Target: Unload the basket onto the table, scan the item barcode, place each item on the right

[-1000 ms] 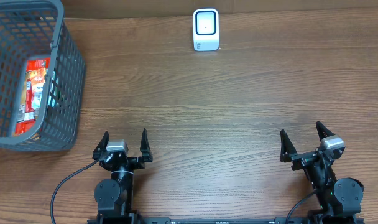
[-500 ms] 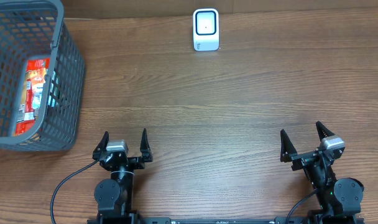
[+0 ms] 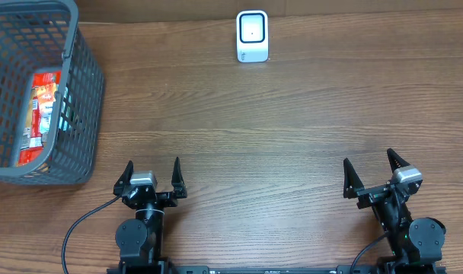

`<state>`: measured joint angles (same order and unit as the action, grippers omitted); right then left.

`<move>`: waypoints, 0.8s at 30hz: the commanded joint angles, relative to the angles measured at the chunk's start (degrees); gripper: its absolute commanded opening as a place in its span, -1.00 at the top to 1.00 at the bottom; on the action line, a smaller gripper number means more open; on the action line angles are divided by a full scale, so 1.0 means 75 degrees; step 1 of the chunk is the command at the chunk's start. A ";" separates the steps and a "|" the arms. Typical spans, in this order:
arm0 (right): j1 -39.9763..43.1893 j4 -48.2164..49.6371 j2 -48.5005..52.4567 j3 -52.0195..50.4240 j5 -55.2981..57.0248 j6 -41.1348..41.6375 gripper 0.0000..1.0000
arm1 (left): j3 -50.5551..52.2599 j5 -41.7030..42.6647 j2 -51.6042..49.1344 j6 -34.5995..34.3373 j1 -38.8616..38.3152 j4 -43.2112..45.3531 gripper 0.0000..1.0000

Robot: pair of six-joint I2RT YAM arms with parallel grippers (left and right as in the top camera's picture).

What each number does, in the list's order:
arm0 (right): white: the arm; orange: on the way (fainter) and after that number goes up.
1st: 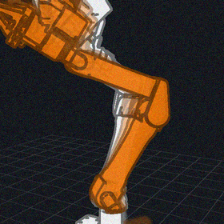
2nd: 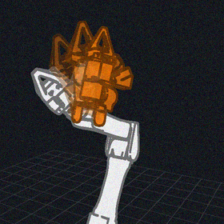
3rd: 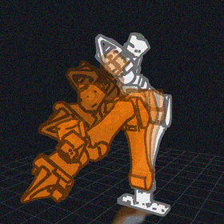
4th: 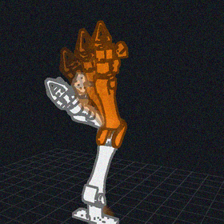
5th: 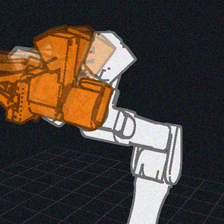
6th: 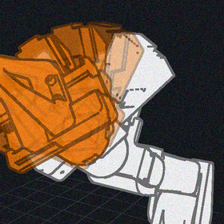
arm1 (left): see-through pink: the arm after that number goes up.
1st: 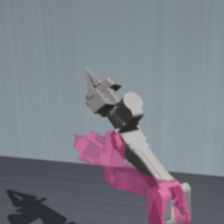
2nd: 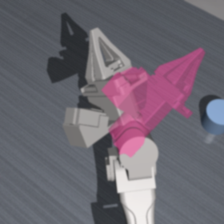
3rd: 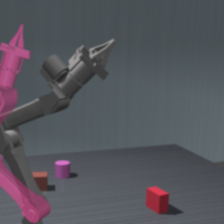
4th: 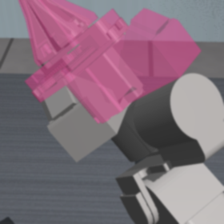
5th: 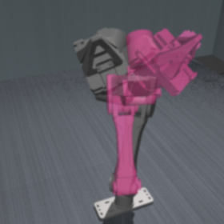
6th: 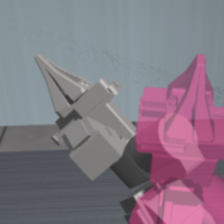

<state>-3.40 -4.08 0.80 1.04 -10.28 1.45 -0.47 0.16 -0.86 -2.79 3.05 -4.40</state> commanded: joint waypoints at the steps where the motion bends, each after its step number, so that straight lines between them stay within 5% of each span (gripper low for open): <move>1: 0.0035 0.0038 -0.0082 -0.0079 -0.0015 -0.0029 -1.00 | 0.0026 -0.0020 0.0082 0.0119 -0.0009 -0.0006 -1.00; 24: 0.0035 0.0038 -0.0082 -0.0079 -0.0015 -0.0032 -1.00 | 0.0026 -0.0015 0.0082 -0.0006 -0.0009 -0.0006 -1.00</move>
<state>-3.42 -4.08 0.80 1.04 -10.28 1.48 -0.47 0.16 -0.84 -2.79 3.05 -4.40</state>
